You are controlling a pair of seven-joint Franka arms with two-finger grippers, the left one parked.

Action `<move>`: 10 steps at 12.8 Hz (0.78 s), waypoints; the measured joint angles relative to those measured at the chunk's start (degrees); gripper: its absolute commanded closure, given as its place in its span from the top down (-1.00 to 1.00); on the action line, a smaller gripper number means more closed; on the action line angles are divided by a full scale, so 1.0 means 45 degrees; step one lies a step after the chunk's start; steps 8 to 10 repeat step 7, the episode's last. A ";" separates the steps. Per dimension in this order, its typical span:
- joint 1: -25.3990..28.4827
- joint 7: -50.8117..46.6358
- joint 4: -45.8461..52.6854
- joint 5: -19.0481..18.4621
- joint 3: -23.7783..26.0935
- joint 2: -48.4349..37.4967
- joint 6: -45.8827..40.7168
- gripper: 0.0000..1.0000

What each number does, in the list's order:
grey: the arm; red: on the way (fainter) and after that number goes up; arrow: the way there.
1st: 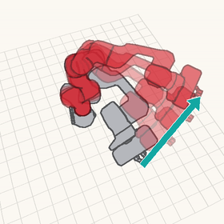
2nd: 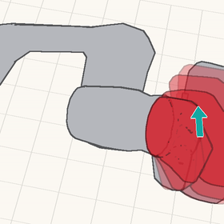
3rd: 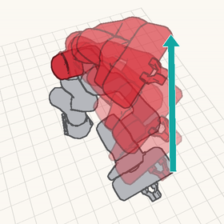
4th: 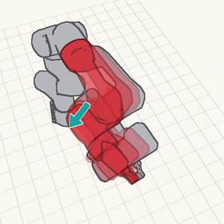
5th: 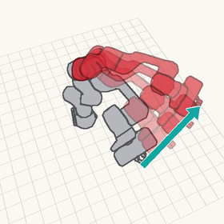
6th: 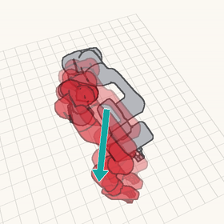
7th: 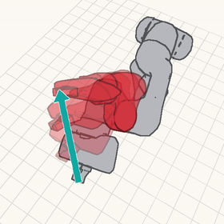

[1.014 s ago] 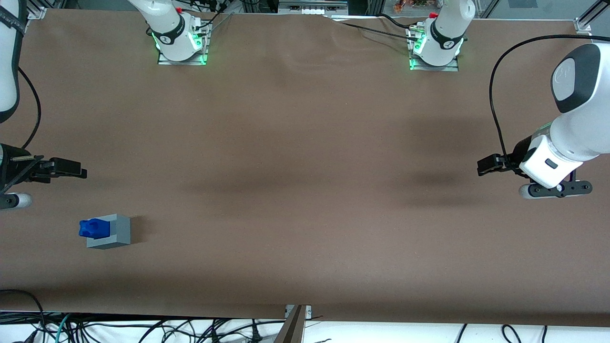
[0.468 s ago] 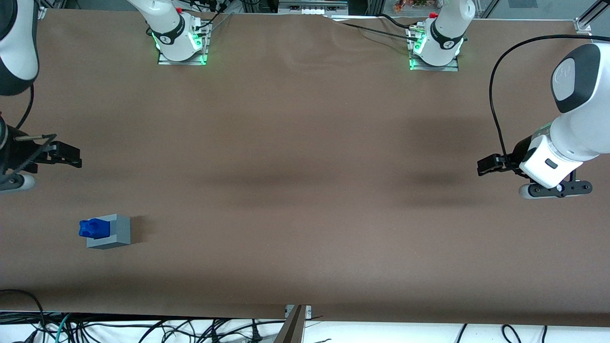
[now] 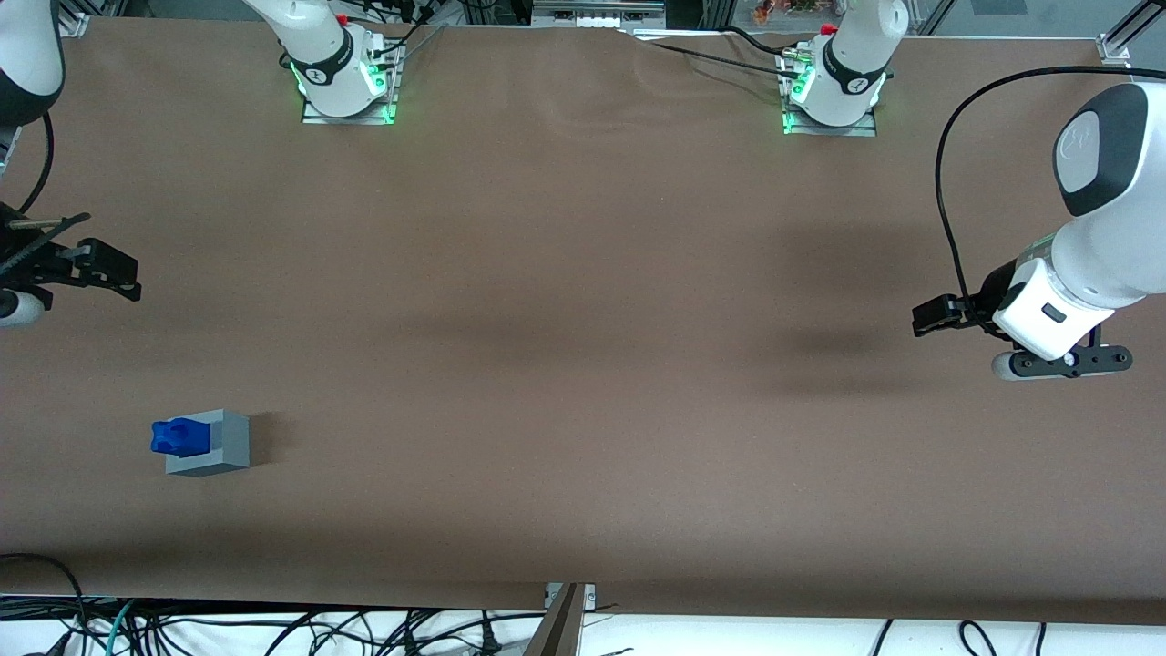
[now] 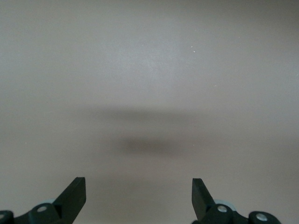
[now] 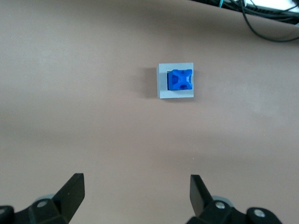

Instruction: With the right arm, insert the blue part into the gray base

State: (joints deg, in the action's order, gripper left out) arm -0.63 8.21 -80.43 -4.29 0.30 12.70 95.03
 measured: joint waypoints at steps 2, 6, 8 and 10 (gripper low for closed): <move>0.0000 -0.0357 -0.0320 0.0004 0.0000 -0.0120 0.0017 1.00; -0.0001 -0.0478 -0.0342 0.0198 -0.0009 -0.0139 0.0012 1.00; -0.0001 -0.0495 -0.0342 0.0208 -0.0009 -0.0139 0.0012 1.00; -0.0001 -0.0495 -0.0342 0.0208 -0.0009 -0.0139 0.0012 1.00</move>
